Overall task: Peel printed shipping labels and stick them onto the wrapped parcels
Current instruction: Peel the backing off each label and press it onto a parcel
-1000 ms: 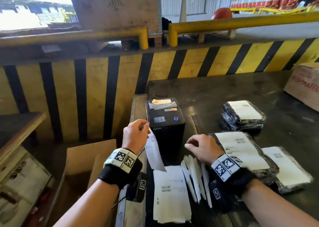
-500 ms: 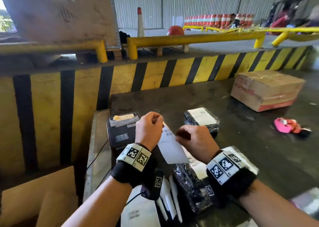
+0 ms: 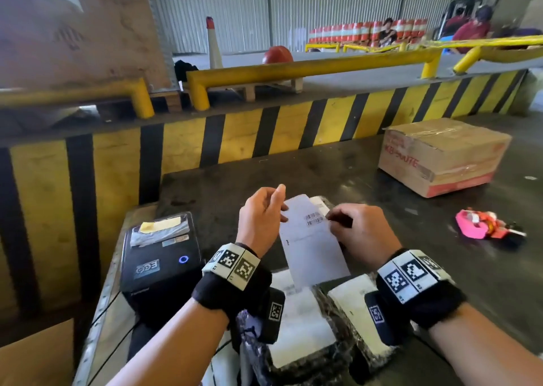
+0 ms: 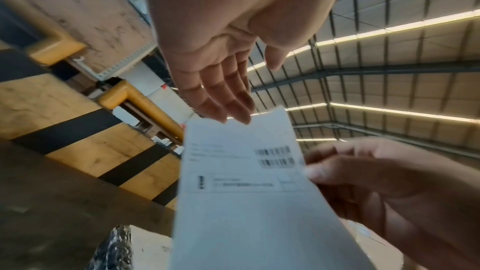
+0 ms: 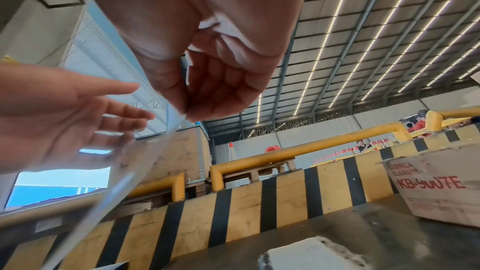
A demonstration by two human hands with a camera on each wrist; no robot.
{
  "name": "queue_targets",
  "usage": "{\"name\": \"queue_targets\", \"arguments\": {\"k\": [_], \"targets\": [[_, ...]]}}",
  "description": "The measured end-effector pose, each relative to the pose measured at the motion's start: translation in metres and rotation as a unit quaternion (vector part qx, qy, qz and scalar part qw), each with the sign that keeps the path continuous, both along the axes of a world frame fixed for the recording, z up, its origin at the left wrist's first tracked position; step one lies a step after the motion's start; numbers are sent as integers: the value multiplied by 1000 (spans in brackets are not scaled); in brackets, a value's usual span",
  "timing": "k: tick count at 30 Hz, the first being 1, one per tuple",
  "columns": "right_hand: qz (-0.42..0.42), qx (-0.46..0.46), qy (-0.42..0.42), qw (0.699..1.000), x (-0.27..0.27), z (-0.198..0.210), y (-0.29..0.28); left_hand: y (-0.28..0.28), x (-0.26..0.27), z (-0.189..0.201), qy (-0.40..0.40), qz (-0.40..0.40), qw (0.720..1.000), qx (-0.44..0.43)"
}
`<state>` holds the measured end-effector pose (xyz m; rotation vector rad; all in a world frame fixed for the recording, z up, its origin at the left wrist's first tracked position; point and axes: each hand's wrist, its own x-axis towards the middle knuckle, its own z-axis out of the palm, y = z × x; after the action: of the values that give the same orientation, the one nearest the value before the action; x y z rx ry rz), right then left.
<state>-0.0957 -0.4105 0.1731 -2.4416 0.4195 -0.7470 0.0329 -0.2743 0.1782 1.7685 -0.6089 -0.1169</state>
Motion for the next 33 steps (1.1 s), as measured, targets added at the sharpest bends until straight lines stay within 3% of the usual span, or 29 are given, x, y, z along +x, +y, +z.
{"name": "queue_targets", "arguments": {"k": [3, 7, 11, 15, 23, 33], "targets": [[-19, 49, -27, 998, 2, -6, -60, -42, 10, -12, -27, 38, 997, 61], [-2, 149, -37, 988, 13, -8, -122, -93, 13, -29, 7, 5, 987, 162], [48, 236, -21, 970, 31, -5, -155, -118, 17, -33, 65, -19, 985, 159], [72, 305, -28, 949, 52, -11, -178, -131, 31, -32, 35, -15, 985, 170], [63, 242, 15, 968, 116, -49, -205, -150, 79, -46, 13, 35, 977, 209], [29, 246, 114, 962, 166, -121, -227, -178, 128, -101, 52, 27, 945, 322]]}}
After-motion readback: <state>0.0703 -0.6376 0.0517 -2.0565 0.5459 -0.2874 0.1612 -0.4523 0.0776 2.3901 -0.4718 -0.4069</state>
